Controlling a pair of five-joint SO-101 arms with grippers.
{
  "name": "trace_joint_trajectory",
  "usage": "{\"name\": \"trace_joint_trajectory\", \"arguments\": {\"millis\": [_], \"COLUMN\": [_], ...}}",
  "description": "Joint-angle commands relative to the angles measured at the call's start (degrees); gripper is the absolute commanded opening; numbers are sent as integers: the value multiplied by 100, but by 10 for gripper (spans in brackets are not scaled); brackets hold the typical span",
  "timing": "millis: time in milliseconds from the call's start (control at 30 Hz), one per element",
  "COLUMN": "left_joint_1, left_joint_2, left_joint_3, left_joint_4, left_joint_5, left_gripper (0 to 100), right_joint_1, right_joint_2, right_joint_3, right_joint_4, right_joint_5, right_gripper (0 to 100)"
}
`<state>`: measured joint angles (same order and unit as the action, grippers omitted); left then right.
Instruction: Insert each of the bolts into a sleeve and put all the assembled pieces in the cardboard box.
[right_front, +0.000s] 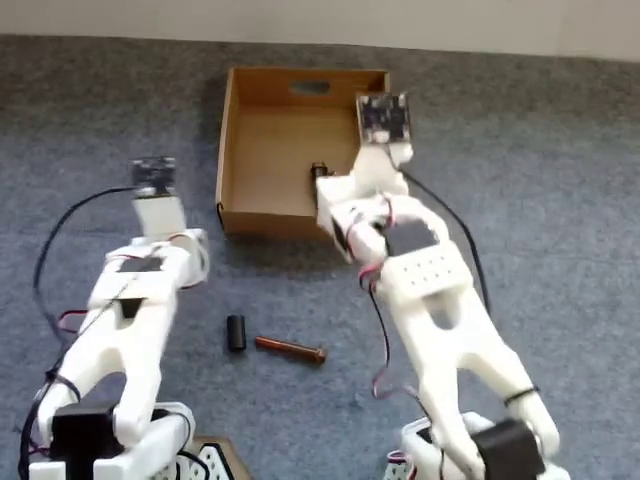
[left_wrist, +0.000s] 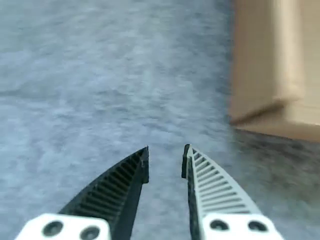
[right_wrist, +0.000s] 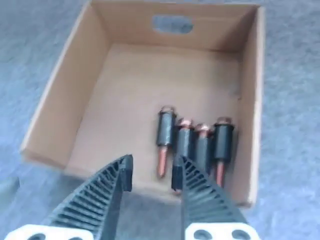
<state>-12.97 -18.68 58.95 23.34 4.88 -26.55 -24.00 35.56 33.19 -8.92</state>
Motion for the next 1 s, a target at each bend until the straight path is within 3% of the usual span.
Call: {"name": "trace_joint_trajectory", "arguments": {"millis": [0,200,433,700,967], "left_joint_1": [-611,-1059,-1833,-1912,-1912], "left_joint_2": [-40,-22,-13,-13,-13], "left_joint_3": [-347,-400,-382,-382,-382], "left_joint_4": [-105,-176,-308,-308,-308], "left_joint_5": [9,114,1442,1635,1635], "left_gripper": [126,126,126,126,126], "right_joint_1": [-470,-1719,-2633,-3266,-3442], "right_joint_2": [-840,-1323,-154,1727,2070], "right_joint_3": [629,1710,1604,435,-75], "right_joint_4": [22,-163,-391,-347,251], "right_joint_5": [-35,-62,-79,-79,-79], "right_gripper": [119,119,120,120,120]}}
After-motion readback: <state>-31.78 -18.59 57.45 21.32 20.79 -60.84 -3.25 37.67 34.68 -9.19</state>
